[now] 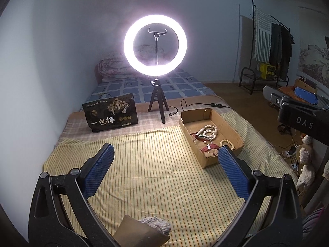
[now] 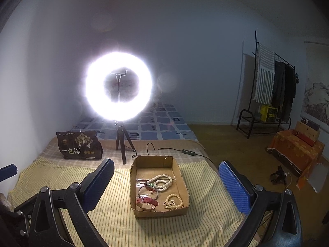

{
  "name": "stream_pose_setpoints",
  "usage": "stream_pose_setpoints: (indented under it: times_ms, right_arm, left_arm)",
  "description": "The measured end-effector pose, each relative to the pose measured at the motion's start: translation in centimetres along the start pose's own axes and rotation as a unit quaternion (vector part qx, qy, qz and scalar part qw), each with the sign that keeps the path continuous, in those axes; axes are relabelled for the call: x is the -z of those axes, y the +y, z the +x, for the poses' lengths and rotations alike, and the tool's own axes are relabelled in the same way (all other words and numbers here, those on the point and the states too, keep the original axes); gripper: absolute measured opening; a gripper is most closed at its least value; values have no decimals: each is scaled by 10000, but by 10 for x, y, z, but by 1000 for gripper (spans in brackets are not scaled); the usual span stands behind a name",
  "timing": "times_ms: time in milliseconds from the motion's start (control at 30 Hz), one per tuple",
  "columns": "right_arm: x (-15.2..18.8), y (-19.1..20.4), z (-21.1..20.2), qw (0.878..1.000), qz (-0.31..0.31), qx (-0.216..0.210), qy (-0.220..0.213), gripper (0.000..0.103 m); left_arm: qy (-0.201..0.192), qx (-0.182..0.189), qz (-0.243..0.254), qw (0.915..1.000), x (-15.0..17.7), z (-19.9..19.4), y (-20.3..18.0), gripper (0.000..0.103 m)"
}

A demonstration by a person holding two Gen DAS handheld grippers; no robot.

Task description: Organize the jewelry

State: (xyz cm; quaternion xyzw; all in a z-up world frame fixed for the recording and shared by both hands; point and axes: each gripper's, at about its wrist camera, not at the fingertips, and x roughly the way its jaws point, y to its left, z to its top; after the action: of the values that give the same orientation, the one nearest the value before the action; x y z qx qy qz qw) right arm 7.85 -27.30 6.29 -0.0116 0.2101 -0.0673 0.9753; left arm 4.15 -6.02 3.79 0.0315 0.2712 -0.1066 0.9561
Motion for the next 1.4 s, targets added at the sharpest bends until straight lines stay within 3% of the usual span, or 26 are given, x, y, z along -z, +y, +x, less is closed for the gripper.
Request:
stream_pose_setpoints:
  times_ms: [1400]
  right_arm:
    - [1, 2, 0, 9999, -102, -14, 87, 103]
  left_arm:
    - [-54, -34, 76, 10000, -1, 2, -3, 103]
